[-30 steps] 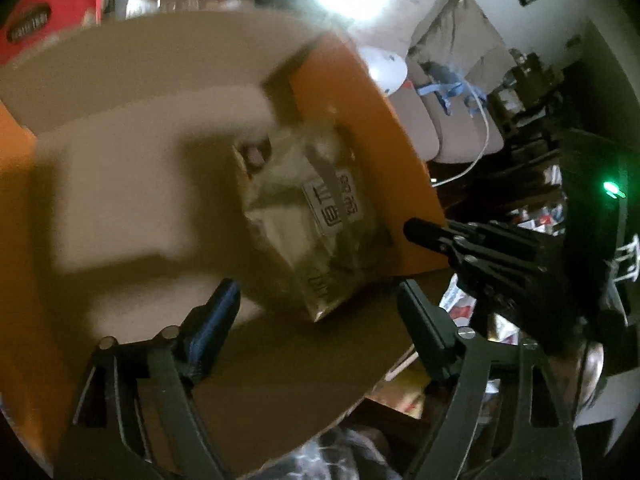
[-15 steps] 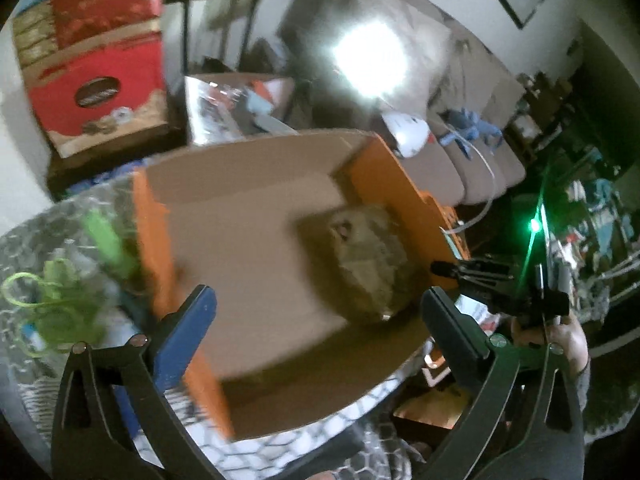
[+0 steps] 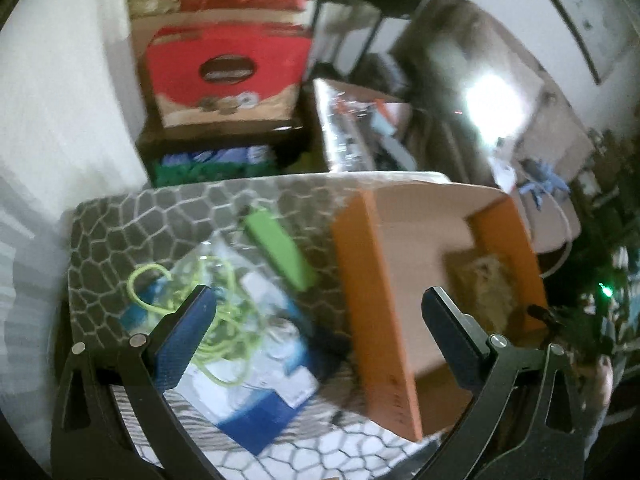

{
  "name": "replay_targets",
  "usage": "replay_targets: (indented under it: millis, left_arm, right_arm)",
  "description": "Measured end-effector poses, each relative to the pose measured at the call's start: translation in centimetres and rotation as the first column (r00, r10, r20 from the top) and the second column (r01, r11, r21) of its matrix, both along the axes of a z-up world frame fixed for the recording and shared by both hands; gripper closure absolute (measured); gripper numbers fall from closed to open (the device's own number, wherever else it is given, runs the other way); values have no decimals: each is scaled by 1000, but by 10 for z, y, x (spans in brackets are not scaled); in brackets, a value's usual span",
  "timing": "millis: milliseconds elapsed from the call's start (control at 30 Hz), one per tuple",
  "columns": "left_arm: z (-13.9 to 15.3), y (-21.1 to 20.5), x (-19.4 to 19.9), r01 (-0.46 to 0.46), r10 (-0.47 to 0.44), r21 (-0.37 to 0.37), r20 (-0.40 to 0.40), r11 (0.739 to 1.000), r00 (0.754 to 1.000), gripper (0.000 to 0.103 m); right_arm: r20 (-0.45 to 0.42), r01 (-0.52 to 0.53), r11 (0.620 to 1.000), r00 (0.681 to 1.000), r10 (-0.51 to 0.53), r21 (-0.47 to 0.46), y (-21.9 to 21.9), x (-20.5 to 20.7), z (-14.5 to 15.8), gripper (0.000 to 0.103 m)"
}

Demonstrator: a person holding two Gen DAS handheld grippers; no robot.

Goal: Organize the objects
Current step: 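Open the left gripper to drop the package and withdraw, then grasp the green power bank by its end with the left gripper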

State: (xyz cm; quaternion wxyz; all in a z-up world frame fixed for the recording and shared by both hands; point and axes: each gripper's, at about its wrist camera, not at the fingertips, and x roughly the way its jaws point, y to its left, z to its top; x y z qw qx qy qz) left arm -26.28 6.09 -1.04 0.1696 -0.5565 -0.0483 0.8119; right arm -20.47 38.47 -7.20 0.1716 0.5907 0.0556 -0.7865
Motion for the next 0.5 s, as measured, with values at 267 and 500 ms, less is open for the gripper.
replay_targets:
  millis: [267,500]
  left_arm:
    - [-47,-12,-35,-79,81,-25,76,997,994,0]
    - [-73,-1,-55,-92,97,-56,103,994,990,1]
  right_arm:
    - [3,2,1000,1000,-2,11,0,-1,0,92]
    - [7,6,1000,1000,-6,12,2,-2,0,92]
